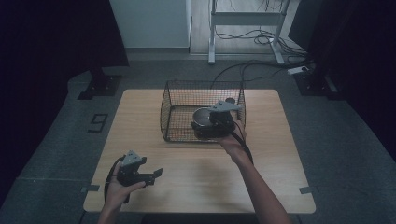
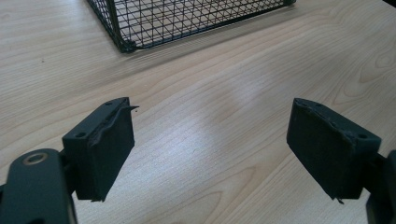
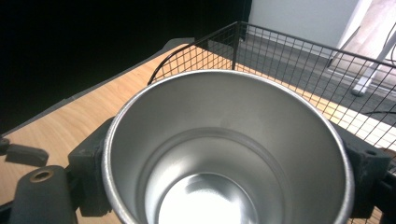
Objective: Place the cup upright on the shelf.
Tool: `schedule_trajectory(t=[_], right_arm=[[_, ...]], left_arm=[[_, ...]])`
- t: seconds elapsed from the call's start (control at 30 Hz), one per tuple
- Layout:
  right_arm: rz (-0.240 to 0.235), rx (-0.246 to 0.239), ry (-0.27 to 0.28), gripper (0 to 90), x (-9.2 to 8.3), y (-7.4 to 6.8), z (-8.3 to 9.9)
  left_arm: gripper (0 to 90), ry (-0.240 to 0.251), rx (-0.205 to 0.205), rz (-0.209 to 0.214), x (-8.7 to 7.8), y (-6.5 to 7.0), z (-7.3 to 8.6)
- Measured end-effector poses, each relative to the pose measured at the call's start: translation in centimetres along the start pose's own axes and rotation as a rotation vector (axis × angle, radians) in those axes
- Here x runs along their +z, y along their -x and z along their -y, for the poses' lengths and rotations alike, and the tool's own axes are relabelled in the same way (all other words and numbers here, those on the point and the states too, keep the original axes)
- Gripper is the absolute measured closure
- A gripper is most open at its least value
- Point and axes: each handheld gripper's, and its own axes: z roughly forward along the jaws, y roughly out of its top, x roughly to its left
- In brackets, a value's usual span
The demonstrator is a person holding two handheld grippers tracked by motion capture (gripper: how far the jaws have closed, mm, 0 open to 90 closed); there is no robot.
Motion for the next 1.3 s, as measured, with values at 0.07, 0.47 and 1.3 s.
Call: schedule_trajectory(t=[0.07, 0.47, 1.3], right_arm=[[0.001, 0.005, -0.001, 14.0, 0.2, 0.2, -0.2], [0.016, 0.010, -0.005, 14.0, 1.9, 1.9, -0.9], [0.077, 0.045, -0.078, 14.0, 6.3, 5.0, -2.1]], left_arm=[[15.3, 0.001, -0.001, -0.001, 0.0, 0.0, 0.0], [15.4, 0.001, -0.004, -0.001, -0.2, -0.2, 0.0], [15.3, 0.011, -0.009, 0.000, -0.5, -0.3, 0.0]])
